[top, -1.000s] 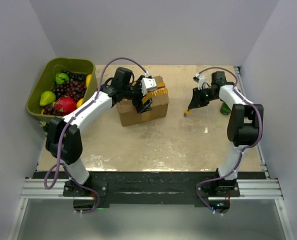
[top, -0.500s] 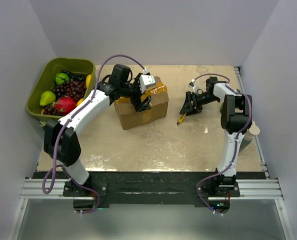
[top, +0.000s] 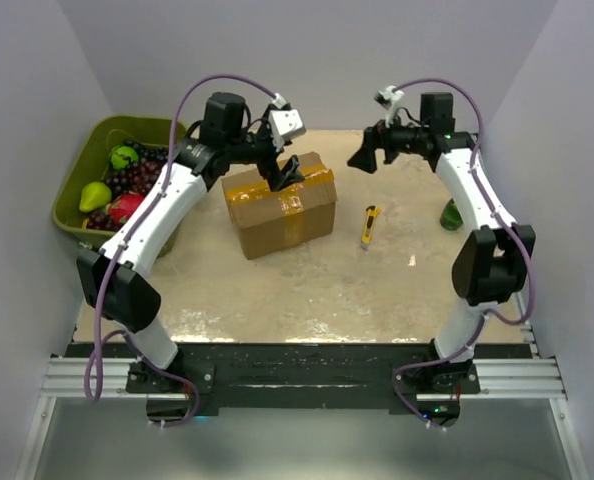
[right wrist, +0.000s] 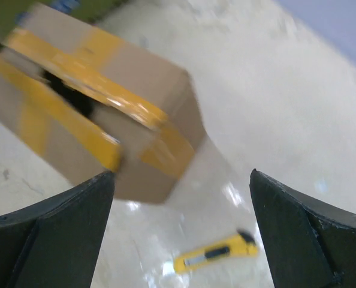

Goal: Unpack the express box

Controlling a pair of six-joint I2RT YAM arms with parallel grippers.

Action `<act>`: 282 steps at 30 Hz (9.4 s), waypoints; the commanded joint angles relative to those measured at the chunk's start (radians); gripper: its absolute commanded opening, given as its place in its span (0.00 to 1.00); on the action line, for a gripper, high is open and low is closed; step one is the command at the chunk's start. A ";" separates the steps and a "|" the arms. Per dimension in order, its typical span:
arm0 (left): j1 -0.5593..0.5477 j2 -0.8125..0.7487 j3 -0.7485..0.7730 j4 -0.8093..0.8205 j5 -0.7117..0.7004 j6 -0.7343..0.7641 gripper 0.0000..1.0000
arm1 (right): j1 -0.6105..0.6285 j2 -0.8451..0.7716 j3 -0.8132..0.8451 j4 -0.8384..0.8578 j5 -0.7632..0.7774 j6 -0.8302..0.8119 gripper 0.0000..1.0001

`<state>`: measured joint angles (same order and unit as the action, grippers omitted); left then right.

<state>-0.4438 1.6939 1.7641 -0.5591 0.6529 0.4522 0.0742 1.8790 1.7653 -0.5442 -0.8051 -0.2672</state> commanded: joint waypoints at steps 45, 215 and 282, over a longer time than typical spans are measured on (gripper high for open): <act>0.287 0.236 -0.117 0.073 -0.047 -0.290 0.89 | 0.308 0.056 0.401 -0.869 -0.186 -0.718 0.85; 0.303 0.448 0.103 -0.260 0.454 -0.233 0.00 | 0.746 -0.523 -1.216 0.699 0.892 -1.070 0.00; 0.317 0.090 -0.486 0.696 0.537 -1.161 0.00 | 0.570 -0.173 0.025 -0.206 1.104 -0.177 0.00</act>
<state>-0.1314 1.8404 1.2861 0.0902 1.1709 -0.7139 0.6529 1.7092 1.7214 -0.8219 0.1921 -0.3882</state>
